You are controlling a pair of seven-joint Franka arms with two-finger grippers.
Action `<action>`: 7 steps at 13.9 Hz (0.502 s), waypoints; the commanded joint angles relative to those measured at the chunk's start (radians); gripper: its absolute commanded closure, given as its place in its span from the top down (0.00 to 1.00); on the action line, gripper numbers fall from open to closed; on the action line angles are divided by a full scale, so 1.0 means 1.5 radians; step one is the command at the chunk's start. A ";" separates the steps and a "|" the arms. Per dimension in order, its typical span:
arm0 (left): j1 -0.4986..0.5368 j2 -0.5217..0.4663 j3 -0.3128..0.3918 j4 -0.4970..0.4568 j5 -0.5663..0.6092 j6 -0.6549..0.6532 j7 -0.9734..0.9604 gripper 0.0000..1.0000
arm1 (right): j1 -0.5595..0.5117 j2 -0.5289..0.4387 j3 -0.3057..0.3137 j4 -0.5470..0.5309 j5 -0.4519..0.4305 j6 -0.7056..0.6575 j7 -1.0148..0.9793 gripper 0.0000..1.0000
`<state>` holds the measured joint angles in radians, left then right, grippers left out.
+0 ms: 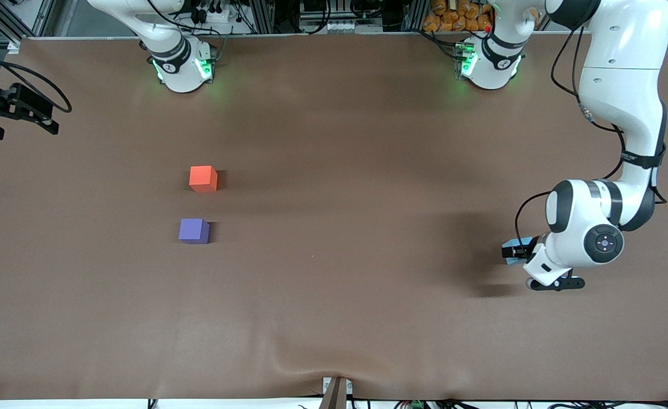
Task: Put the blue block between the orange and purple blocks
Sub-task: 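Lower the left gripper and grasp the light-blue cube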
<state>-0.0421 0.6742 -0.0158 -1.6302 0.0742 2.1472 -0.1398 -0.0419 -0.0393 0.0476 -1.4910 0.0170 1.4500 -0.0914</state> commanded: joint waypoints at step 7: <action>-0.007 -0.018 -0.002 -0.026 0.009 -0.002 -0.011 0.17 | -0.013 0.000 0.013 0.003 -0.009 -0.006 -0.008 1.00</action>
<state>-0.0390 0.6727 -0.0157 -1.6598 0.0742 2.1455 -0.1420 -0.0419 -0.0393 0.0490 -1.4910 0.0170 1.4482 -0.0914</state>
